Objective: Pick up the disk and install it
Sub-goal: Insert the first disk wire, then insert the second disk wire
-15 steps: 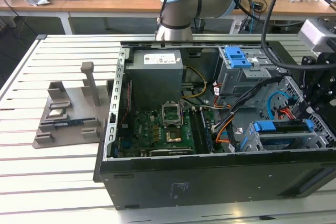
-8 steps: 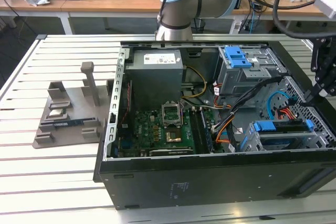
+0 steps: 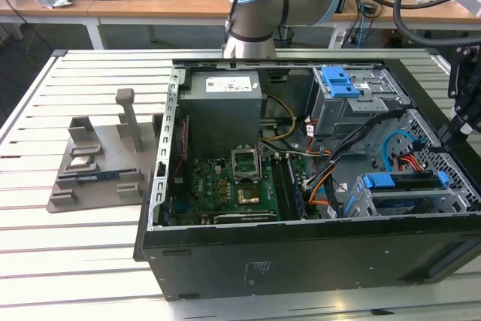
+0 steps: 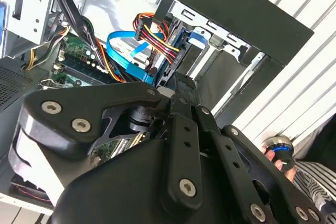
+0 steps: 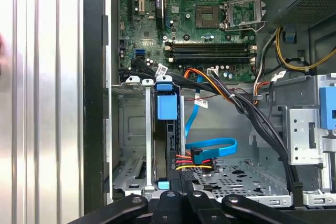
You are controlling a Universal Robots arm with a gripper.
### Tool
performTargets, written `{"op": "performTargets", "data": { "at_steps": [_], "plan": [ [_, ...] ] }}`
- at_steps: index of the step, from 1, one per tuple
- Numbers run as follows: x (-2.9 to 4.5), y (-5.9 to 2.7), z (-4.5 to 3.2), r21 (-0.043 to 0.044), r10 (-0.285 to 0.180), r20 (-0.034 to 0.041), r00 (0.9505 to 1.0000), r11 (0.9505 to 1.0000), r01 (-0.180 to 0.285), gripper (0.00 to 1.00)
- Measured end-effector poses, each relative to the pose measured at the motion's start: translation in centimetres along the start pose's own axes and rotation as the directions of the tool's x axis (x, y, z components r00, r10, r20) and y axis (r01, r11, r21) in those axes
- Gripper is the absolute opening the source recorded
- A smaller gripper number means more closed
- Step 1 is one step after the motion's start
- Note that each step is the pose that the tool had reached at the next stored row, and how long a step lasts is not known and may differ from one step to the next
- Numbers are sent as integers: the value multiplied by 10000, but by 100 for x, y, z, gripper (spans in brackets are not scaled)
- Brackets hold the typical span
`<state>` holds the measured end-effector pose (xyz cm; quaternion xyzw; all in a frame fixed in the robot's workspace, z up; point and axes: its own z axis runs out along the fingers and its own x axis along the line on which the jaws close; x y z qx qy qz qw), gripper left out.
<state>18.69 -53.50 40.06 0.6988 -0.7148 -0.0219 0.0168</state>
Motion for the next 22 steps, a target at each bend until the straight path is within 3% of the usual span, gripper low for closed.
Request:
{"op": "performTargets", "data": {
  "at_steps": [8,10,13,14,17,20,22],
  "plan": [
    [0,0,0,0,0,2,10000,10000,0,11],
    [0,0,0,0,0,2,10000,10000,0,24],
    [-8,7,6,0,0,3,10000,10000,0,30],
    [-23,19,17,0,0,6,10000,10000,0,30],
    [-97,108,161,0,-2,7,10000,10000,2,30],
    [-165,112,198,-1,-16,39,10000,10000,16,30],
    [-172,111,228,-1,-29,43,10000,10000,29,30]
  ]
}}
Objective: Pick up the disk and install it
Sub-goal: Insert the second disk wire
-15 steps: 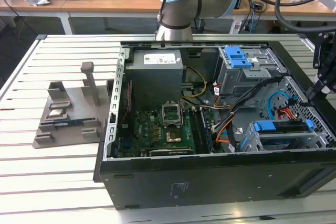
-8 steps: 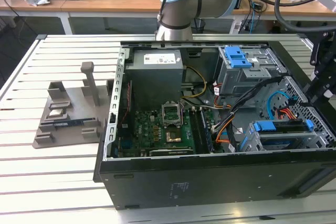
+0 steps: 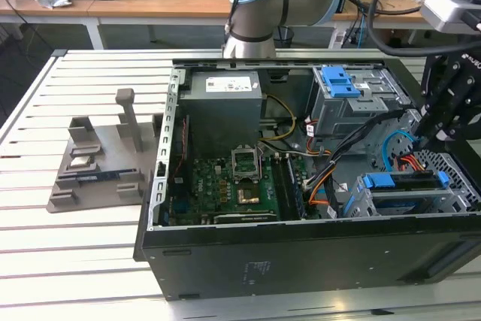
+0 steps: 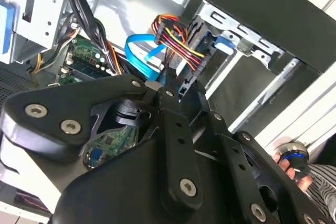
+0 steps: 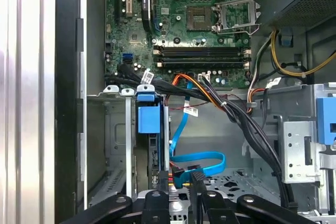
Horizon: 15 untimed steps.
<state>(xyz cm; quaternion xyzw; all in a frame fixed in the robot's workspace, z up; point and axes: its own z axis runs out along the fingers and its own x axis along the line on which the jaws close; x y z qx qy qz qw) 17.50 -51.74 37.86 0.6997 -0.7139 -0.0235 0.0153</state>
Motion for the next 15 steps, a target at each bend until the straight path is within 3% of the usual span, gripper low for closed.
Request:
{"op": "performTargets", "data": {
  "at_steps": [3,8,10,13,15],
  "plan": [
    [7,0,40,0,-46,-5,10000,10000,46,30],
    [8,0,42,-1,-64,-3,10000,10000,64,30],
    [8,0,42,-1,-68,-2,10000,10000,68,16],
    [8,0,42,-1,-73,0,10000,10000,73,16],
    [56,6,43,-1,-72,0,10000,10000,72,16]
  ]
}}
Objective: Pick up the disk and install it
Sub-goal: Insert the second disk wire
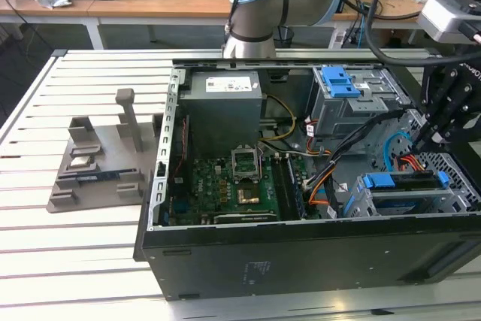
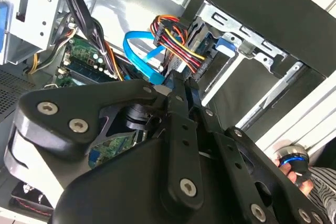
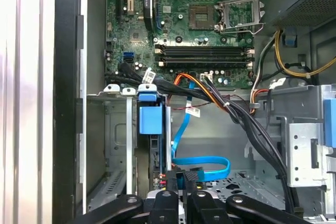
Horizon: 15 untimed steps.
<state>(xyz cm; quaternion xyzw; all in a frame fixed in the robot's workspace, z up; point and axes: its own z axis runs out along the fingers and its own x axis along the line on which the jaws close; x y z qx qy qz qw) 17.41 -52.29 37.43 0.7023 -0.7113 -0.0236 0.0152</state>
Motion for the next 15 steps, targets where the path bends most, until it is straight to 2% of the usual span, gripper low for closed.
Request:
{"op": "performTargets", "data": {
  "at_steps": [3,8,11,12,14,15],
  "plan": [
    [84,10,51,-1,-5,2,10000,10000,5,16],
    [92,20,145,-3,-35,-1,10000,10000,35,16],
    [137,25,173,-3,-55,-3,10000,10000,55,16],
    [148,27,187,-4,-71,5,10000,10000,71,16],
    [149,29,204,-5,-150,89,9998,9999,150,16],
    [149,28,209,-5,-213,98,9997,9998,213,16]
  ]
}}
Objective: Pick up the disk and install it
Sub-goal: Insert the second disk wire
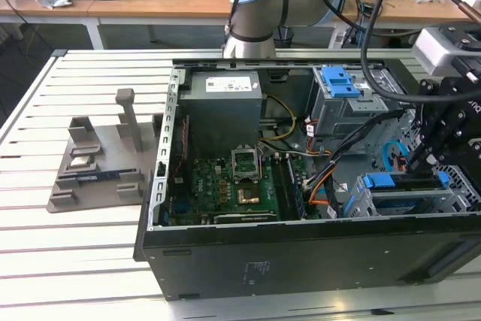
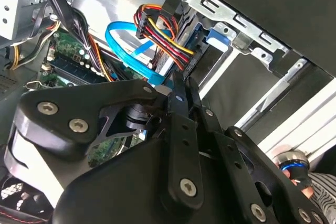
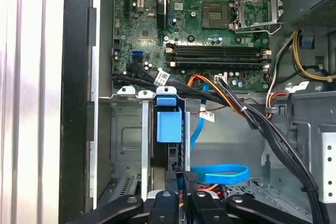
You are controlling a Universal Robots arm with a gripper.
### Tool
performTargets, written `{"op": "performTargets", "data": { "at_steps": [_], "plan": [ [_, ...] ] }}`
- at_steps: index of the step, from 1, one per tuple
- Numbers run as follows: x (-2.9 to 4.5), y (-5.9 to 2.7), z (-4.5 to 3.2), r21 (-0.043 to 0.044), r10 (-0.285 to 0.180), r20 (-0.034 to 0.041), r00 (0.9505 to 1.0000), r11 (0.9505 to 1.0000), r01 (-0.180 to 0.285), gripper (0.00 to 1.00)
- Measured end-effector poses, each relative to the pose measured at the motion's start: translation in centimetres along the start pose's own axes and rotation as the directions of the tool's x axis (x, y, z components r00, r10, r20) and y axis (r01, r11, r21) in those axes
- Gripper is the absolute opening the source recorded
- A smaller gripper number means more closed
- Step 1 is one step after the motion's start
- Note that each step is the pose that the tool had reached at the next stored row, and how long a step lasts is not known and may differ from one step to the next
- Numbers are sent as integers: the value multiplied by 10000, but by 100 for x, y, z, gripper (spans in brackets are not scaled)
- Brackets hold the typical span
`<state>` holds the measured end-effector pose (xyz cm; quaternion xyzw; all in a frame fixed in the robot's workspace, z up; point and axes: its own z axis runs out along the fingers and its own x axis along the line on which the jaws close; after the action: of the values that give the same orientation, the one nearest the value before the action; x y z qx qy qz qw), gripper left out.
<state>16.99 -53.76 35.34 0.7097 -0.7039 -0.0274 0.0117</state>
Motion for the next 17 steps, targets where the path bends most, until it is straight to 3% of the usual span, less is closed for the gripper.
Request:
{"op": "performTargets", "data": {
  "at_steps": [7,17],
  "plan": [
    [45,-2,35,-5,-219,-10,9998,9998,219,16],
    [17,-14,69,-4,-224,27,9997,9997,224,16]
  ]
}}
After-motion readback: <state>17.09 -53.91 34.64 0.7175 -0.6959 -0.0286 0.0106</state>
